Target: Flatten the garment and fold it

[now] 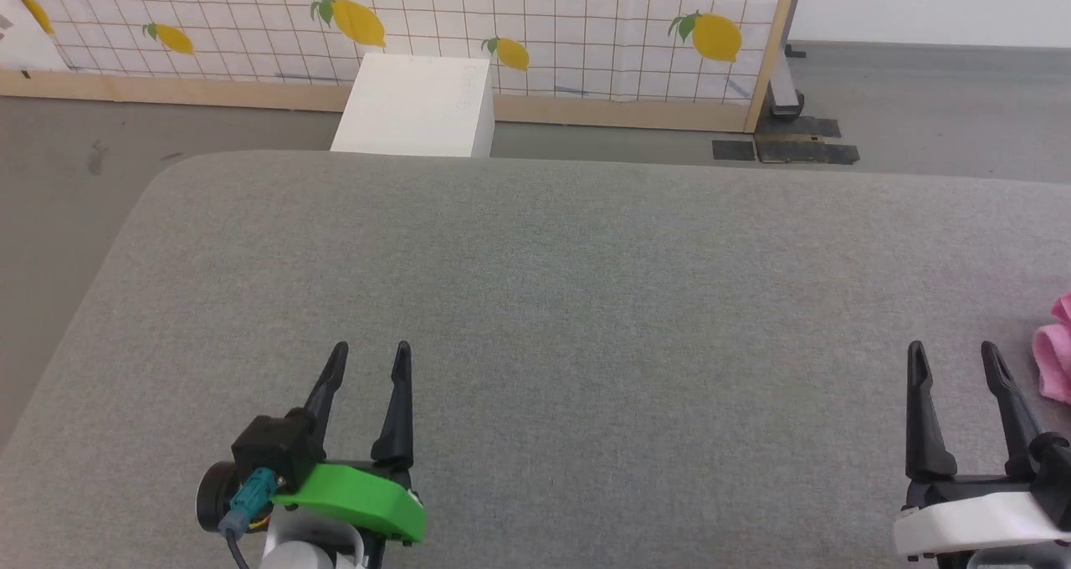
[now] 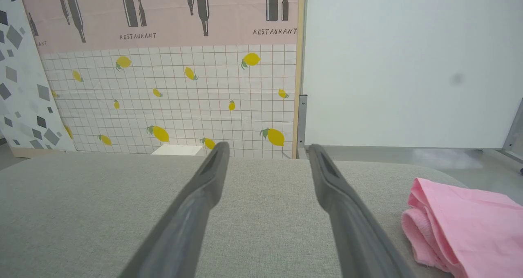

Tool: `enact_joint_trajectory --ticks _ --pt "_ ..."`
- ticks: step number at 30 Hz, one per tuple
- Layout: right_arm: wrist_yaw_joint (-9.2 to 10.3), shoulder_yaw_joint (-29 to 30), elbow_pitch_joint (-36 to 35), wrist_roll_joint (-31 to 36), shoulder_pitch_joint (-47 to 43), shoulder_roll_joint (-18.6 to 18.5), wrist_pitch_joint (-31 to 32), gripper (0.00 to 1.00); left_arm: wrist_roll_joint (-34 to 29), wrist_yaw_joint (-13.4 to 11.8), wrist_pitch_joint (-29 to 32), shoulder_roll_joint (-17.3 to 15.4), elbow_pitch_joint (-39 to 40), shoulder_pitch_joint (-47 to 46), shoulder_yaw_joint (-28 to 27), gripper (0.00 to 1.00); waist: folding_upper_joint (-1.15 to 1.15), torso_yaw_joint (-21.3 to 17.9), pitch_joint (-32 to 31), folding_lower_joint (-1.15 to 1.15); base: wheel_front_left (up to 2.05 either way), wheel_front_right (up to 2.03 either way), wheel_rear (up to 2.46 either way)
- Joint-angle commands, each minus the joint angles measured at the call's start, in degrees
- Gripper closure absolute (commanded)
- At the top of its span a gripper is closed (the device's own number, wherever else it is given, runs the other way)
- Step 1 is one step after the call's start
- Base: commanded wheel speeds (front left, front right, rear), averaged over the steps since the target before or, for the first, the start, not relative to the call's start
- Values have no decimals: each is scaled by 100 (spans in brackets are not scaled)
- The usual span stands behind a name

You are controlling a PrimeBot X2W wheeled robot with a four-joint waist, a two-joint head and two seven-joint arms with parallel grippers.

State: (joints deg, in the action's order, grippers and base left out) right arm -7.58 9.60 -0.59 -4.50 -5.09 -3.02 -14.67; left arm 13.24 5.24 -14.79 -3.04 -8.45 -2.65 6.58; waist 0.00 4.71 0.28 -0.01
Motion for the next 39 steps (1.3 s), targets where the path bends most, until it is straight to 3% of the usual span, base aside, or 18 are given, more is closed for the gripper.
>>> enact_joint_trajectory --ticks 1,23,24,39 --pt "9 -16 -14 -51 -76 13 -32 0 52 -28 -20 16 -10 74 8 0 0 -7 0 1 0 0 0" --pt "9 -103 55 -163 -107 14 -32 0 124 -71 -20 16 -103 79 32 0 0 -70 -64 1 0 0 0" --pt "0 -96 37 -120 -48 0 0 100 69 -57 0 1 -93 1 33 100 0 -69 -63 1 0 0 0" --pt "0 -108 38 -107 -37 -2 33 100 41 -67 37 0 -73 2 20 100 0 -85 -67 1 0 0 0"
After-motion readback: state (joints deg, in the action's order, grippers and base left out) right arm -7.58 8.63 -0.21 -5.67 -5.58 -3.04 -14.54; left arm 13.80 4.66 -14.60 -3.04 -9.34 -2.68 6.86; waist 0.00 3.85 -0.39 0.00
